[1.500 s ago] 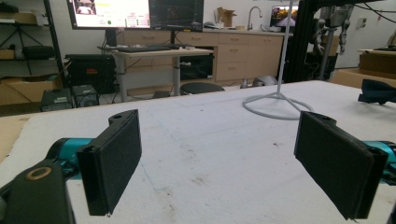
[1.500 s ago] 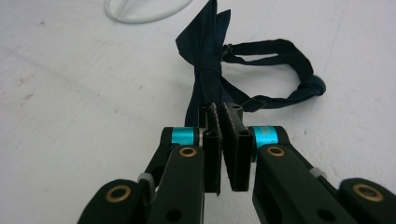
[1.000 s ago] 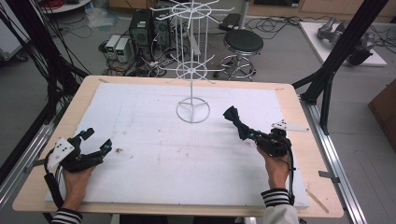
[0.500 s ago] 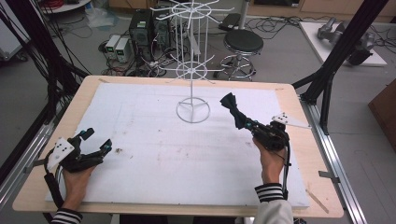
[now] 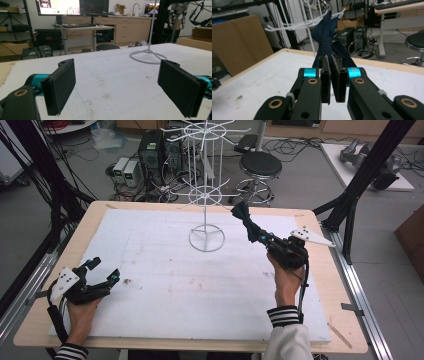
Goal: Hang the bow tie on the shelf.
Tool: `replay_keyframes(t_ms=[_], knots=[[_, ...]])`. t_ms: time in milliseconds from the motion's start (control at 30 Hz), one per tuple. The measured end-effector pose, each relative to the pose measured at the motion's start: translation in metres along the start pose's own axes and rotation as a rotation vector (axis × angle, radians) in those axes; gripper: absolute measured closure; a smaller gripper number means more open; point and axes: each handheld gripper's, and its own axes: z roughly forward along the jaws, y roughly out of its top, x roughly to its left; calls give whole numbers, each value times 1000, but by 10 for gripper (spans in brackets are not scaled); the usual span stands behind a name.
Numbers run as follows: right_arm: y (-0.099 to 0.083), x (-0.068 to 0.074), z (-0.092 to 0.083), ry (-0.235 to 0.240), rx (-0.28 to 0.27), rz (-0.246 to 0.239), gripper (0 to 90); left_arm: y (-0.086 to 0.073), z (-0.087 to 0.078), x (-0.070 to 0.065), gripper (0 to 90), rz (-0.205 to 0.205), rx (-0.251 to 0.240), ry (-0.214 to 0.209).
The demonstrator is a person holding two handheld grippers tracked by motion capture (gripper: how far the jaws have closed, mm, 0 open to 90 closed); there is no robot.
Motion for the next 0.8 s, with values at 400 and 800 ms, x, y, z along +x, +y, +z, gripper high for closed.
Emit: replay_keyframes(t_ms=[400,800], knots=[[25,13,8,21,-44,-41,865,0,0,0,154,-2,1,0],[38,28,21,46,-72,-74,865,0,0,0,154,-2,2,-2]])
